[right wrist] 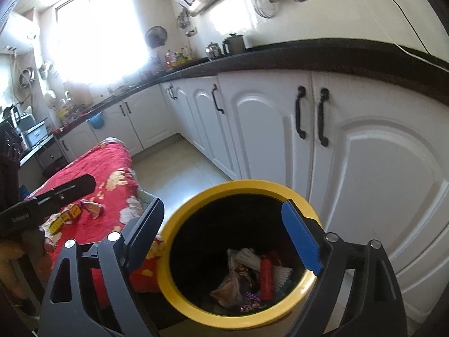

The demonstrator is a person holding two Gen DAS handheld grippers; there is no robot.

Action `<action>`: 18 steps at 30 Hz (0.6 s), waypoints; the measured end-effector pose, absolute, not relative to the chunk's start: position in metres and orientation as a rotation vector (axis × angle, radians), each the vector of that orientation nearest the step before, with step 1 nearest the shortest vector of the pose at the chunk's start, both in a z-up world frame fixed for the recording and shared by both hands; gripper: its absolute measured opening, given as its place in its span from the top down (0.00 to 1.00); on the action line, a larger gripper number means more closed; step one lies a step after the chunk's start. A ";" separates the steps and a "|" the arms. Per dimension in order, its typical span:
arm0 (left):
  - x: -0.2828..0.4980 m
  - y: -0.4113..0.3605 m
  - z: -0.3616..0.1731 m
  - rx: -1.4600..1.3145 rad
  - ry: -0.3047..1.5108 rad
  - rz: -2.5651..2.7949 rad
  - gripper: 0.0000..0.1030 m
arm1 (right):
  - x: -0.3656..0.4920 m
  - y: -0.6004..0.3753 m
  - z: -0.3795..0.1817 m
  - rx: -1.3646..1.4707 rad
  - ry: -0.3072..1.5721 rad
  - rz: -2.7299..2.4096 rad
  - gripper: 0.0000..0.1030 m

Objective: Collect trash
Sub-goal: 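Open both tools to drop the wrapper and tube into the bin, then move both open tools back over the yellow box and snack wrapper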

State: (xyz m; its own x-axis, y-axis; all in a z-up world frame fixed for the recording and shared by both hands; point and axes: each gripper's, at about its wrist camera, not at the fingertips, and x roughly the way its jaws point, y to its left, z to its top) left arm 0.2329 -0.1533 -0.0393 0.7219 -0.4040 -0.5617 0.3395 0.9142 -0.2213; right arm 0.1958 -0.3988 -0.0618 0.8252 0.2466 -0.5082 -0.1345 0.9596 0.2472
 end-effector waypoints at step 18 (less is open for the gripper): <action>0.204 -0.060 -0.033 -0.079 0.565 -0.245 0.10 | 0.197 -0.308 -0.035 0.076 0.556 0.386 0.18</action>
